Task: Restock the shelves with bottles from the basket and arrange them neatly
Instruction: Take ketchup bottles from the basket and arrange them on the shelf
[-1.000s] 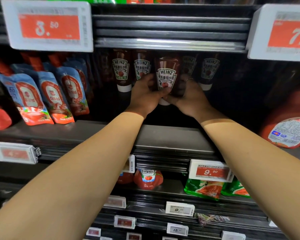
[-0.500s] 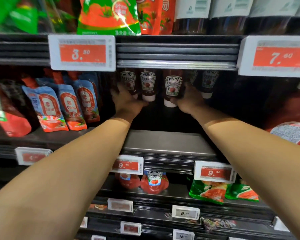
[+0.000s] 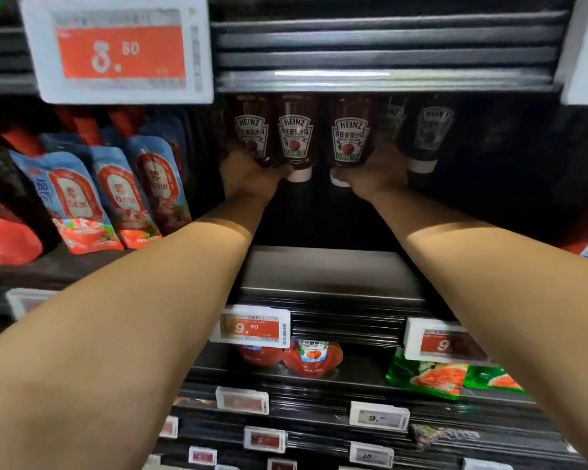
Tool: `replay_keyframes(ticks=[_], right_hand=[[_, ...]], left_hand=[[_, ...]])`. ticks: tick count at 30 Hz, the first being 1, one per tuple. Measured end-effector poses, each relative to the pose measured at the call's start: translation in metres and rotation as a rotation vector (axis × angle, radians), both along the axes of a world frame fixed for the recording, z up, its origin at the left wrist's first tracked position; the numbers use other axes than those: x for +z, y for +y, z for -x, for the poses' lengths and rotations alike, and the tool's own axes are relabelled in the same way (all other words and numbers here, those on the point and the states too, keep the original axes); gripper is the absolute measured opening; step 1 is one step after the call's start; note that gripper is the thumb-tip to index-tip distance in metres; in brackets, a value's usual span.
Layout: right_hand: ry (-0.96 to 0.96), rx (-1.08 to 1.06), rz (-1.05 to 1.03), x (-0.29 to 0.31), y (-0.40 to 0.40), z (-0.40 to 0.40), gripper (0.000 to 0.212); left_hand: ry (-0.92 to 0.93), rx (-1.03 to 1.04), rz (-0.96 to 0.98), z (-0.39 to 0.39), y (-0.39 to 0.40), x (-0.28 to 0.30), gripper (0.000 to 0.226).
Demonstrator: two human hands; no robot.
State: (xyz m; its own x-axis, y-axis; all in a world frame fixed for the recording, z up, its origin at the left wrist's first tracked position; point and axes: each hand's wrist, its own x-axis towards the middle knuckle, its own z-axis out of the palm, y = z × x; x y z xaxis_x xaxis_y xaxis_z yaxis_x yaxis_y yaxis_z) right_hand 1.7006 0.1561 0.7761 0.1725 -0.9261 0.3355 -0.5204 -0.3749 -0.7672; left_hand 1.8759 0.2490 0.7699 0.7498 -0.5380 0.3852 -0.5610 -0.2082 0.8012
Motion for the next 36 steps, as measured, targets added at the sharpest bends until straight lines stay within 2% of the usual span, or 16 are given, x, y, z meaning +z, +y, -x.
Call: replay_keyframes(ticks=[5,13,19,26,29,33,36], right_hand=[[-0.076,0.005,0.045,-0.007,0.001,-0.007,0.074],[-0.066,0.032,0.082,-0.01,-0.001,-0.008,0.07],[-0.069,0.047,0.066,-0.013,-0.003,-0.009,0.071],[-0.089,0.023,-0.004,-0.006,0.009,0.002,0.073],[-0.122,-0.036,-0.037,-0.002,0.022,0.012,0.065],[-0.085,-0.122,-0.107,-0.003,0.04,0.04,0.038],[-0.099,-0.168,-0.133,-0.006,0.053,0.065,0.02]], left_hand=[[-0.006,0.02,0.003,-0.003,-0.004,0.0,0.089],[-0.018,0.035,-0.08,-0.004,-0.005,0.003,0.107],[0.008,0.024,-0.029,-0.002,-0.004,0.001,0.1],[0.042,0.032,-0.058,0.005,0.007,0.004,0.114],[0.055,0.022,0.01,0.01,0.018,0.007,0.095],[-0.014,-0.079,0.045,0.018,0.033,0.008,0.047],[-0.019,-0.154,-0.004,0.021,0.04,0.008,0.025]])
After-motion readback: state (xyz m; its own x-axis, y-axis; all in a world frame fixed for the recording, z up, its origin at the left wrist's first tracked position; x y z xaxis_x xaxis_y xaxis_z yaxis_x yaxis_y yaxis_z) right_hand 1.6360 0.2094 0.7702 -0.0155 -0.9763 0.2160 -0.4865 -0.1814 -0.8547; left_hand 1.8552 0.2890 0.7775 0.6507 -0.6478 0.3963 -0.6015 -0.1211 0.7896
